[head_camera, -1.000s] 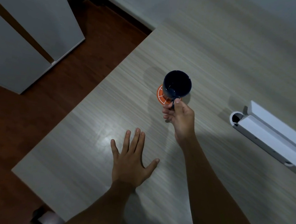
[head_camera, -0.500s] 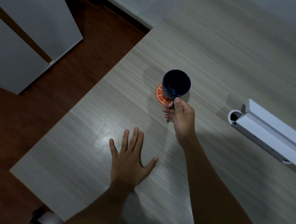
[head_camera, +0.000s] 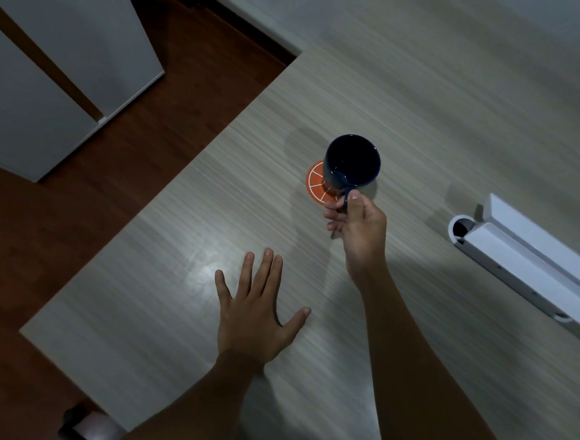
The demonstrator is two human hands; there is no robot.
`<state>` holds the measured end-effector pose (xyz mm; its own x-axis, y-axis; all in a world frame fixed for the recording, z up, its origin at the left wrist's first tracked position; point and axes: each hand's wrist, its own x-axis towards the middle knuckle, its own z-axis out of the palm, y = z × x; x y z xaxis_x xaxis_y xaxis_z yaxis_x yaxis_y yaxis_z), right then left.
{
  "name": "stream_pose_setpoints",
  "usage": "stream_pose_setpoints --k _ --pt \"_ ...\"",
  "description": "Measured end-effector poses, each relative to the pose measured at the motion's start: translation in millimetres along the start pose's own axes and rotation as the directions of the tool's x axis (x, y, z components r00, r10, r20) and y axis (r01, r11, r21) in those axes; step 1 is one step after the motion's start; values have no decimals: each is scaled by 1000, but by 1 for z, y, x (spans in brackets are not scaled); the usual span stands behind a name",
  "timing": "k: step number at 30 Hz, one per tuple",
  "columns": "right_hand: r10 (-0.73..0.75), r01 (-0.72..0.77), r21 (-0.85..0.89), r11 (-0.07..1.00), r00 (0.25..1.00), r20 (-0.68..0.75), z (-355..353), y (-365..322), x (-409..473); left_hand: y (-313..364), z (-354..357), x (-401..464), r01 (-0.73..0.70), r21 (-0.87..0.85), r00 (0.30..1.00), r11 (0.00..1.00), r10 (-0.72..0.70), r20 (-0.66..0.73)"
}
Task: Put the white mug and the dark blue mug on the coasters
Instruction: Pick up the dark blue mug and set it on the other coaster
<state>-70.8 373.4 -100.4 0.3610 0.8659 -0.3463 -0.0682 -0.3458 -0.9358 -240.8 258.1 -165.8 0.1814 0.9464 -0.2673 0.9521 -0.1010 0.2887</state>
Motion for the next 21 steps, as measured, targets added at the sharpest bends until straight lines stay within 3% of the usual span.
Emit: stream_pose_setpoints --k 21 --pt "18 -17 -20 1000 999 28 0 1 -1 -1 1 -1 -4 -2 1000 1000 4 -3"
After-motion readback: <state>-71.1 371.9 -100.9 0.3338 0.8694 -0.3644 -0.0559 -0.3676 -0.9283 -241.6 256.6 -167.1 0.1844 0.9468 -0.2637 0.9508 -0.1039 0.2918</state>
